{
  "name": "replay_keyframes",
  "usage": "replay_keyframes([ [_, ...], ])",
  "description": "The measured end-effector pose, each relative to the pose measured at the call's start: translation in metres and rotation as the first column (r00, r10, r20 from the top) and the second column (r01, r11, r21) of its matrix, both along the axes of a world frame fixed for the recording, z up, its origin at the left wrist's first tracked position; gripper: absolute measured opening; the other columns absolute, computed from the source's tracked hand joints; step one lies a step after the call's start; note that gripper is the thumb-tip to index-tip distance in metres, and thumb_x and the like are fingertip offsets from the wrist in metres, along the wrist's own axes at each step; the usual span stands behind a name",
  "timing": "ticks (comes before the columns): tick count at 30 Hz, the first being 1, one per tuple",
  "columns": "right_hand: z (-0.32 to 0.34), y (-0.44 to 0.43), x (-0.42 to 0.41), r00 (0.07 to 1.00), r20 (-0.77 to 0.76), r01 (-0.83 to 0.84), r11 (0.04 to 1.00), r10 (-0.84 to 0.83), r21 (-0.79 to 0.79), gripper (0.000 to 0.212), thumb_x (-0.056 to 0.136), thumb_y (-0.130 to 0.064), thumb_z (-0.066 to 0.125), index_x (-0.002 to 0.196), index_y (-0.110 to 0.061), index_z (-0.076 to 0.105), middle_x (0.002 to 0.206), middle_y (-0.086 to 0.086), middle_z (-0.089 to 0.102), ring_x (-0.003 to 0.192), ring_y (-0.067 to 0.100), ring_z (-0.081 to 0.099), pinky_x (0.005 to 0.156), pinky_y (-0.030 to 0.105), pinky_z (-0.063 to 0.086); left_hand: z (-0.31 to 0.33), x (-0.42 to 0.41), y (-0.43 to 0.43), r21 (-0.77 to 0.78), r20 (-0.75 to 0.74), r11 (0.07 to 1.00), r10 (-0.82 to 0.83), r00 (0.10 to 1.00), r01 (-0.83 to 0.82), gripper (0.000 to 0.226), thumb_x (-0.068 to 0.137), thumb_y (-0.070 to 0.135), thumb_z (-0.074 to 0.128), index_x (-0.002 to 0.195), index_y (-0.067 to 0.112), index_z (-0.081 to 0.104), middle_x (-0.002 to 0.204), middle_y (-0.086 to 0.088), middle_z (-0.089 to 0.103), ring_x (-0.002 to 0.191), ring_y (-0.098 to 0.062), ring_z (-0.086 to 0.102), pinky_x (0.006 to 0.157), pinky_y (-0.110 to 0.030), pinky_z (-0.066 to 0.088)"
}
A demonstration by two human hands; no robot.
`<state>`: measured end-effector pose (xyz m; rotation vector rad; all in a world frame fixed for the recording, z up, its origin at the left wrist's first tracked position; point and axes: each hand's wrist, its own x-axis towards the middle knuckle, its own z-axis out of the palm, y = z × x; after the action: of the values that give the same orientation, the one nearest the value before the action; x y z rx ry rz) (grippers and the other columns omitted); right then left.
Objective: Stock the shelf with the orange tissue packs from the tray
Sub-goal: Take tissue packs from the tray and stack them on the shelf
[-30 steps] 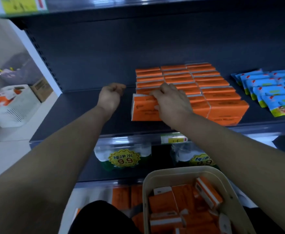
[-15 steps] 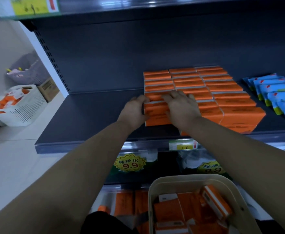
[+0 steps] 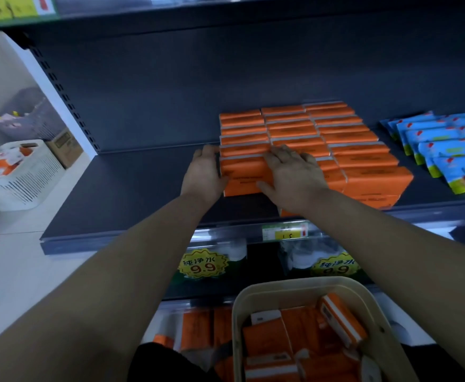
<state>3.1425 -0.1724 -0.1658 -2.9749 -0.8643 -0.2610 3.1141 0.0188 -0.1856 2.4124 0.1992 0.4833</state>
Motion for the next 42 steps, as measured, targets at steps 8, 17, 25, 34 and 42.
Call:
replay_keyframes([
  [8,0.008,-0.017,-0.030,1.000,0.025,-0.015,1.000,0.014,0.022,0.066,0.095,-0.050,0.040,0.149,-0.016,0.023,0.158,0.006,0.019,0.146,0.022,0.013,0.116,0.045,0.016,0.024,-0.030,-0.006,0.203,-0.079,0.977,-0.052,0.996,0.067,0.048,0.085,0.015,0.068,0.130,0.019,0.052,0.128,-0.007,0.049,0.105,-0.022,0.057,0.086,-0.034,0.051],
  [17,-0.006,-0.074,-0.095,0.992,0.121,-0.052,0.995,0.041,0.088,0.053,0.093,-0.036,0.051,0.139,-0.012,0.041,0.152,0.012,0.029,0.142,0.028,0.025,0.108,0.046,0.025,0.020,-0.089,-0.056,0.278,-0.119,0.946,-0.138,0.983,0.166,0.049,0.085,0.013,0.069,0.130,0.015,0.052,0.131,-0.009,0.049,0.114,-0.025,0.055,0.093,-0.035,0.048],
  [25,-0.068,-0.140,-0.136,0.994,0.058,-0.098,0.995,0.096,0.027,0.047,0.094,-0.032,0.049,0.138,-0.015,0.045,0.147,0.008,0.039,0.135,0.026,0.035,0.102,0.044,0.031,-0.049,-0.127,-0.119,0.269,-0.279,0.912,-0.233,0.932,0.309,0.049,0.083,0.016,0.071,0.128,0.011,0.053,0.126,-0.012,0.054,0.112,-0.028,0.056,0.091,-0.033,0.046],
  [34,-0.142,-0.189,-0.143,0.955,-0.283,0.034,0.980,-0.090,-0.196,0.063,0.079,-0.030,0.067,0.136,-0.019,0.041,0.141,0.006,0.039,0.128,0.025,0.036,0.101,0.039,0.034,-0.117,-0.140,-0.156,0.181,-0.461,0.899,-0.280,0.842,0.398,0.046,0.086,0.014,0.065,0.130,0.017,0.052,0.126,-0.005,0.050,0.109,-0.021,0.057,0.091,-0.035,0.048],
  [42,-0.193,-0.193,-0.132,0.892,-0.440,0.040,0.988,-0.101,-0.147,0.065,0.089,-0.041,0.056,0.145,-0.021,0.030,0.152,0.004,0.023,0.130,0.030,0.036,0.097,0.042,0.044,-0.159,-0.128,-0.154,0.184,-0.545,0.890,-0.261,0.797,0.417,0.041,0.088,0.018,0.063,0.127,0.020,0.052,0.125,-0.003,0.051,0.107,-0.020,0.058,0.085,-0.030,0.049],
])
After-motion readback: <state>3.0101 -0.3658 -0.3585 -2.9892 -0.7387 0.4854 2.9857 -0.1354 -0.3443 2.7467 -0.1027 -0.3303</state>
